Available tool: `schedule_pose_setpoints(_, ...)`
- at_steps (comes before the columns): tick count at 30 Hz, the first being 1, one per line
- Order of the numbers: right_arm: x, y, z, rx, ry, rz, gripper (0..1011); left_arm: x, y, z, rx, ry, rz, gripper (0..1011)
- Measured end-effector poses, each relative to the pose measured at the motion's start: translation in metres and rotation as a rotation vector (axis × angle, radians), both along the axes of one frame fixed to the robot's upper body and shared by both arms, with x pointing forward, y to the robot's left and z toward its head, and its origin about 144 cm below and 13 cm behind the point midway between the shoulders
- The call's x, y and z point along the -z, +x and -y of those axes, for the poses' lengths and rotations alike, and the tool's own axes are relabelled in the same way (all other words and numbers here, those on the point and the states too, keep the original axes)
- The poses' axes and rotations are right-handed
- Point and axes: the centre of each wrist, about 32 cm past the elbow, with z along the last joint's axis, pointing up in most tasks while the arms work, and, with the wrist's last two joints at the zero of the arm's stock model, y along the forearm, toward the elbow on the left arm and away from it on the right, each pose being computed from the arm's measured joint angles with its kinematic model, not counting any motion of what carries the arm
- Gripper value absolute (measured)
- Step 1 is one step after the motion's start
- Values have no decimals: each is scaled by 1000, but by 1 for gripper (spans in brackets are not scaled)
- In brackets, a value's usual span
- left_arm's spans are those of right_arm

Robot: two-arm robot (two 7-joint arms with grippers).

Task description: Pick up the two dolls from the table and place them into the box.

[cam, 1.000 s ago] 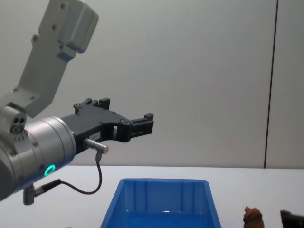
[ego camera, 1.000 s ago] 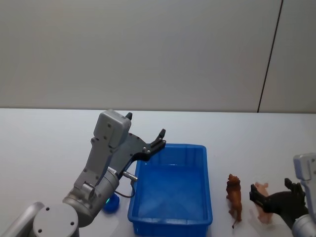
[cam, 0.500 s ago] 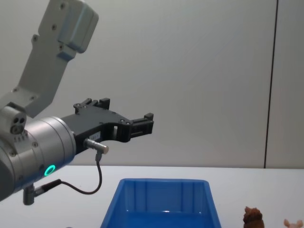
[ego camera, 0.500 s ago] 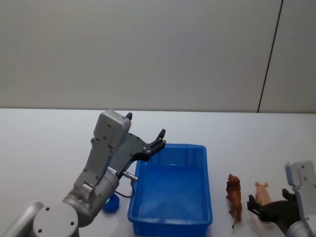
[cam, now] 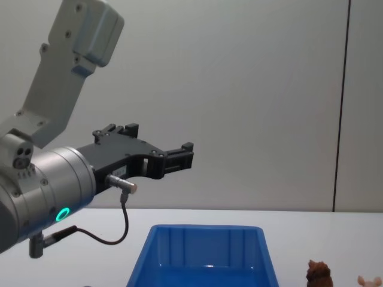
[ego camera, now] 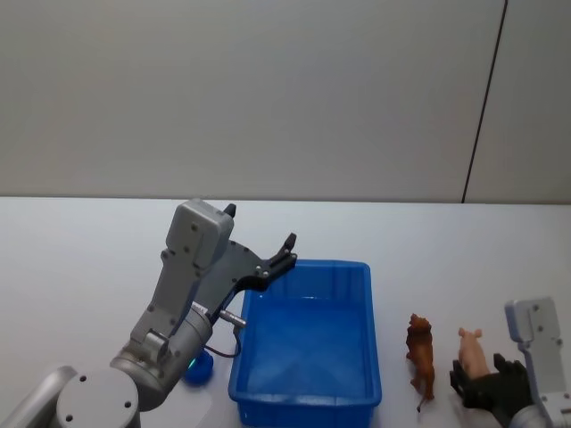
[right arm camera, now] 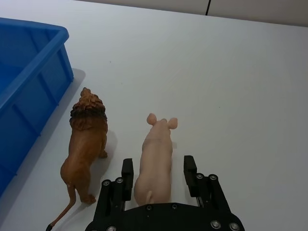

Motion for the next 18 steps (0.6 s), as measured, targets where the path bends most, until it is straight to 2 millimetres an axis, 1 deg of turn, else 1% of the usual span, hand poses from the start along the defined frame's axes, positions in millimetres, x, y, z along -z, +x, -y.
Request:
schedule_pose_setpoints(1,0,0,0,3,2,-3,656,0,0,0,0,0,0,1002)
schedule_pose_setpoints(3,1,0,-1,7,5,-8,560,0,0,0,0,0,0,1002)
schedule_pose_setpoints(4,1,0,-1,10,7,-11,560,0,0,0,0,0,0,1002)
schedule_pose_setpoints(6,1,0,-1,14,10,-15,517,0,0,0,0,0,0,1002)
schedule_pose_setpoints(7,1,0,-1,16,12,-16,479,0,0,0,0,0,0,1002)
schedule_pose_setpoints(8,1,0,-2,20,14,-19,418,0,0,0,0,0,0,1002)
schedule_pose_setpoints(9,1,0,-2,22,16,-19,418,0,0,0,0,0,0,1002)
schedule_pose_setpoints(10,1,0,-2,26,19,-21,384,0,0,0,0,0,0,1002)
schedule_pose_setpoints(18,-6,0,-4,39,24,-2,380,0,0,0,0,0,0,1002)
